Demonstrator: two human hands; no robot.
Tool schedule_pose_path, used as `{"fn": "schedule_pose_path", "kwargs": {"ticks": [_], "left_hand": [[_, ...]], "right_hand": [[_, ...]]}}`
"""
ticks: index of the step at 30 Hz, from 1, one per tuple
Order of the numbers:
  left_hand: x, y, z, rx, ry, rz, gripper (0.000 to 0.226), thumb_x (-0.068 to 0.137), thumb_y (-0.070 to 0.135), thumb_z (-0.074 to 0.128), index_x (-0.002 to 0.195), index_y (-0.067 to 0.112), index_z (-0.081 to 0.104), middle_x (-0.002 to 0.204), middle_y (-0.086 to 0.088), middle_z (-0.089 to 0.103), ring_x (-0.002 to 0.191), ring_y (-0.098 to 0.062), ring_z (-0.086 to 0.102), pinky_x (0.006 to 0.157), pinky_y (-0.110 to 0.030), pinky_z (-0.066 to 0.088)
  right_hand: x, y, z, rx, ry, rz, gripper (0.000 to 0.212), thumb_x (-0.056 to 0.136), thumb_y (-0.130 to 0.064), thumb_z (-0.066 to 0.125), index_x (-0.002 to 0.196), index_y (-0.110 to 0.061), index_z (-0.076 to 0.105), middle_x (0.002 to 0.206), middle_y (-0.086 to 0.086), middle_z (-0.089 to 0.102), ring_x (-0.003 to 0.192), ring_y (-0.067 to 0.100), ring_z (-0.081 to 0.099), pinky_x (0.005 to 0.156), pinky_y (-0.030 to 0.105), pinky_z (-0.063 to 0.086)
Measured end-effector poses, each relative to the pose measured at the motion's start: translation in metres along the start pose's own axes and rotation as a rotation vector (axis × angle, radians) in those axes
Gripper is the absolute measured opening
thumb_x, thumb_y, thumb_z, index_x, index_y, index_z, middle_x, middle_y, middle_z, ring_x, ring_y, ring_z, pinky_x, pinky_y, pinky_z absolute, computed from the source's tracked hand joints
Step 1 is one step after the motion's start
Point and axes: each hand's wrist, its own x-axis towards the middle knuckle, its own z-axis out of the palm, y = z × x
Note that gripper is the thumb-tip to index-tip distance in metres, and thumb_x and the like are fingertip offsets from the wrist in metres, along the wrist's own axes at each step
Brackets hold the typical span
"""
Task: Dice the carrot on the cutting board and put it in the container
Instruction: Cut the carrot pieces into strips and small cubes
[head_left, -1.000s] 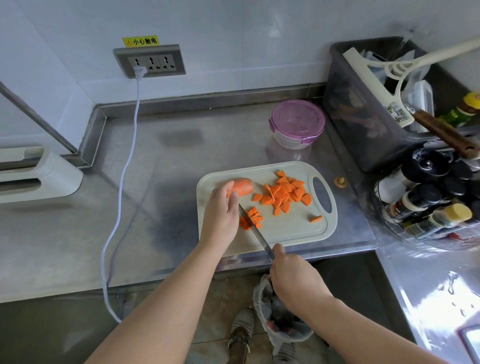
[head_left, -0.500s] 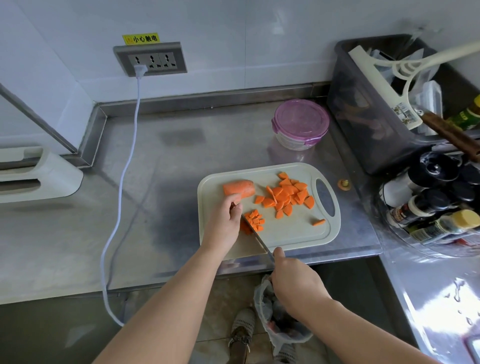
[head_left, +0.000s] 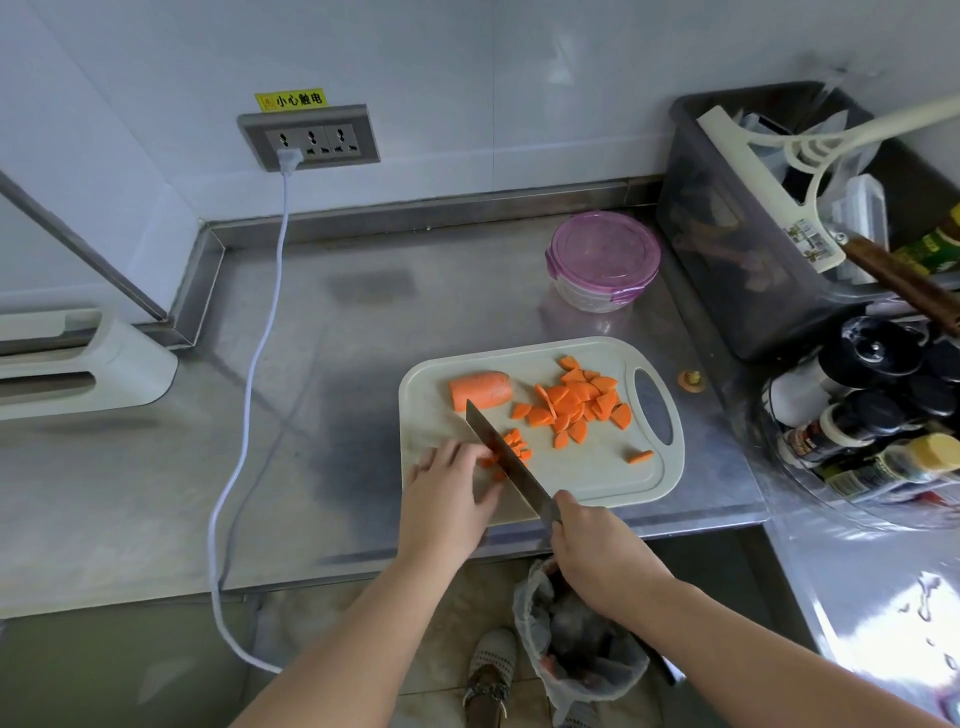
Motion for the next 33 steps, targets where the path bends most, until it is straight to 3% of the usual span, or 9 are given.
{"fn": "schedule_pose_path", "kwargs": {"ticks": [5,10,15,18,22,28,33], "left_hand": [[0.010,0.004,0.005,0.110,0.013,-0.041,0.031,0.091,0.046,0.052,0.117,0.029,0.056,0.122,0.014,0.054,0.114,-0.017,0.046,0.095,-0.028,0.033],[0.013,0.002,0.003,0.053,0.040,-0.018,0.022,0.088,0.041,0.060,0.107,0.029,0.060,0.113,0.014,0.061,0.109,-0.016,0.052,0.092,-0.028,0.034],[0.010,-0.005,0.000,-0.054,0.156,0.037,0.019,0.077,0.027,0.076,0.091,0.023,0.065,0.095,0.008,0.063,0.088,-0.022,0.062,0.078,-0.031,0.038],[0.004,-0.007,0.002,-0.045,0.120,0.147,0.020,0.074,0.030,0.079,0.086,0.022,0.064,0.089,0.010,0.061,0.071,-0.016,0.062,0.072,-0.031,0.044],[-0.001,-0.002,0.013,0.058,-0.035,0.275,0.020,0.080,0.034,0.073,0.097,0.023,0.070,0.098,0.008,0.061,0.080,-0.016,0.064,0.077,-0.031,0.047],[0.009,0.004,0.004,0.031,0.056,0.148,0.019,0.088,0.028,0.064,0.106,0.025,0.068,0.103,0.008,0.059,0.079,-0.017,0.064,0.081,-0.030,0.041],[0.005,0.004,0.002,0.137,0.195,0.294,0.048,0.074,0.025,0.078,0.120,0.021,0.063,0.106,0.002,0.058,0.079,-0.019,0.063,0.072,-0.035,0.053]], "right_hand": [[-0.007,0.004,-0.009,0.067,0.044,-0.055,0.014,0.103,-0.021,0.035,0.111,-0.016,0.045,0.085,0.000,0.058,0.072,0.016,0.060,0.061,0.029,0.050],[-0.014,0.009,-0.022,0.088,0.079,-0.096,0.008,0.103,-0.024,0.034,0.102,-0.020,0.041,0.079,0.000,0.058,0.066,0.017,0.059,0.058,0.031,0.050],[-0.014,0.012,-0.029,0.100,0.100,-0.103,0.010,0.103,-0.022,0.032,0.096,-0.020,0.040,0.073,-0.002,0.053,0.058,0.012,0.052,0.049,0.023,0.038],[-0.014,0.015,-0.034,0.130,0.106,-0.113,0.015,0.102,-0.020,0.033,0.088,-0.020,0.039,0.066,-0.002,0.048,0.052,0.012,0.045,0.047,0.023,0.033],[-0.015,0.020,-0.036,0.067,0.055,-0.130,0.009,0.103,-0.023,0.033,0.095,-0.022,0.038,0.072,-0.005,0.049,0.058,0.010,0.048,0.052,0.020,0.037],[-0.016,0.023,-0.037,0.096,0.059,-0.109,0.009,0.103,-0.023,0.034,0.095,-0.022,0.039,0.074,-0.006,0.051,0.060,0.010,0.051,0.051,0.018,0.037],[-0.016,0.019,-0.041,0.154,0.022,-0.095,0.010,0.102,-0.020,0.035,0.095,-0.018,0.042,0.076,-0.002,0.052,0.061,0.014,0.055,0.052,0.022,0.045]]}}
